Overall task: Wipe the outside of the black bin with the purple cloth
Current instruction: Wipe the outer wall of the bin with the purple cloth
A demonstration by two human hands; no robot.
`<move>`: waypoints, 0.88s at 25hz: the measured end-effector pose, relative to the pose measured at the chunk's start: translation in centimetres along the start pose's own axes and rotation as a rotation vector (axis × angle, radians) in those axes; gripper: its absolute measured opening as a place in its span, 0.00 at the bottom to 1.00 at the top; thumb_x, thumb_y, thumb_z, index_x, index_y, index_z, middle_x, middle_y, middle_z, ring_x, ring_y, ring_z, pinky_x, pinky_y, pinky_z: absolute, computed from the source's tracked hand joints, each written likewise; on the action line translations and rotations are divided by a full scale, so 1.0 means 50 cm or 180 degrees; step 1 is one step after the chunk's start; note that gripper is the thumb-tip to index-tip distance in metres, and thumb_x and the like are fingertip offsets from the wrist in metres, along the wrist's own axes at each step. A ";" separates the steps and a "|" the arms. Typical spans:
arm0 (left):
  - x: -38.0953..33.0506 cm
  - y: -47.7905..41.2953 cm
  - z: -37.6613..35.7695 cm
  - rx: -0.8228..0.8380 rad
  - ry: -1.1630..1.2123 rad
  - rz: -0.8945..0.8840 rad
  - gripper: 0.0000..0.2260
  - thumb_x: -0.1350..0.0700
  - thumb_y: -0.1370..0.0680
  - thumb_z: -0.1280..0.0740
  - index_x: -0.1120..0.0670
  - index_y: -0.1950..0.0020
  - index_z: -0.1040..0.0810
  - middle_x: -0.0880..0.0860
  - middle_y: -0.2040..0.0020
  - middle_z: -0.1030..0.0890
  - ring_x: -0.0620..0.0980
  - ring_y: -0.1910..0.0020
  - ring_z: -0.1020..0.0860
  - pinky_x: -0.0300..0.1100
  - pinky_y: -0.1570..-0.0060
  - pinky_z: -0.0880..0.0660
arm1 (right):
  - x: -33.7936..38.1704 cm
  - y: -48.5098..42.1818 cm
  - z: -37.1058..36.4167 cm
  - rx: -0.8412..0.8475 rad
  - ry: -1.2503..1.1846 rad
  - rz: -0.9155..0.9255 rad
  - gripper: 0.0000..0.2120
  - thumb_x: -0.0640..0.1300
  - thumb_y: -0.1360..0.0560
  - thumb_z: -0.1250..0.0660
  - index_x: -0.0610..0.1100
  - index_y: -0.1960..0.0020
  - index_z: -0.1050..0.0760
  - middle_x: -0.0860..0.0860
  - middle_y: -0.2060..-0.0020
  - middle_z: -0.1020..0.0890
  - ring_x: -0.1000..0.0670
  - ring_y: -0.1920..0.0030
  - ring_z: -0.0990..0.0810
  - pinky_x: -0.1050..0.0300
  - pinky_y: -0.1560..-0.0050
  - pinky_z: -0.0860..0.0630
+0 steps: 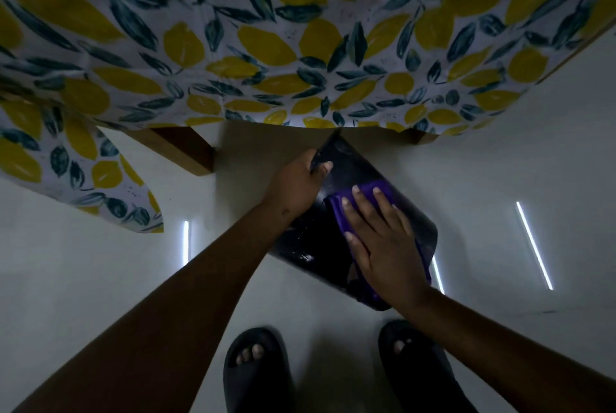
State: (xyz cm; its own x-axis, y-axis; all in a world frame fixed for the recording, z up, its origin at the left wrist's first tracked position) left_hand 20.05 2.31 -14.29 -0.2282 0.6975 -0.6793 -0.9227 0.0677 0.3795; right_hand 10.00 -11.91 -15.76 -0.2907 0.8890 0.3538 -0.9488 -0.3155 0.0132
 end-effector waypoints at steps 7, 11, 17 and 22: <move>0.022 0.063 0.005 -0.0040 0.0258 0.0036 0.16 0.49 0.22 0.35 0.55 0.38 0.28 0.54 0.44 0.19 0.52 0.46 0.22 0.42 0.50 0.28 | -0.119 -0.092 -0.004 0.0020 -0.1039 -0.1032 0.22 0.49 0.18 0.47 0.44 0.26 0.35 0.46 0.28 0.30 0.48 0.28 0.32 0.58 0.28 0.42; 0.032 0.078 0.012 -0.0221 -0.0046 0.0039 0.13 0.46 0.21 0.38 0.51 0.40 0.27 0.54 0.48 0.17 0.55 0.50 0.20 0.45 0.51 0.24 | -0.050 -0.001 -0.007 0.0053 -0.0385 -0.0432 0.24 0.51 0.18 0.52 0.46 0.24 0.41 0.48 0.25 0.35 0.47 0.25 0.38 0.48 0.26 0.39; 0.019 0.026 0.002 -0.0012 -0.0176 -0.0034 0.12 0.49 0.19 0.42 0.51 0.40 0.25 0.55 0.46 0.18 0.56 0.49 0.21 0.44 0.51 0.27 | -0.023 -0.016 -0.008 0.0141 -0.0320 -0.0052 0.24 0.52 0.18 0.54 0.47 0.23 0.45 0.50 0.24 0.39 0.50 0.23 0.44 0.48 0.26 0.41; 0.010 0.022 0.012 -0.0251 -0.0307 -0.0081 0.12 0.49 0.19 0.43 0.52 0.44 0.24 0.55 0.52 0.17 0.55 0.58 0.21 0.43 0.56 0.27 | -0.048 0.026 -0.013 0.0099 -0.0385 -0.0338 0.23 0.52 0.18 0.50 0.50 0.24 0.43 0.51 0.24 0.38 0.47 0.24 0.41 0.43 0.28 0.36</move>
State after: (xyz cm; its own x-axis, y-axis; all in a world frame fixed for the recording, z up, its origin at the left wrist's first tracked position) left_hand 19.11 3.18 -13.83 -0.1769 0.7620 -0.6230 -0.9503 0.0326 0.3097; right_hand 9.39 -14.25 -17.20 -0.1702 0.8720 0.4589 -0.9686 -0.2336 0.0847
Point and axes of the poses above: each hand's wrist, its own y-axis away from the middle knuckle, its own z-axis out of the back of the hand, x = y × z, the point moved 8 cm from there along -y, towards the middle knuckle
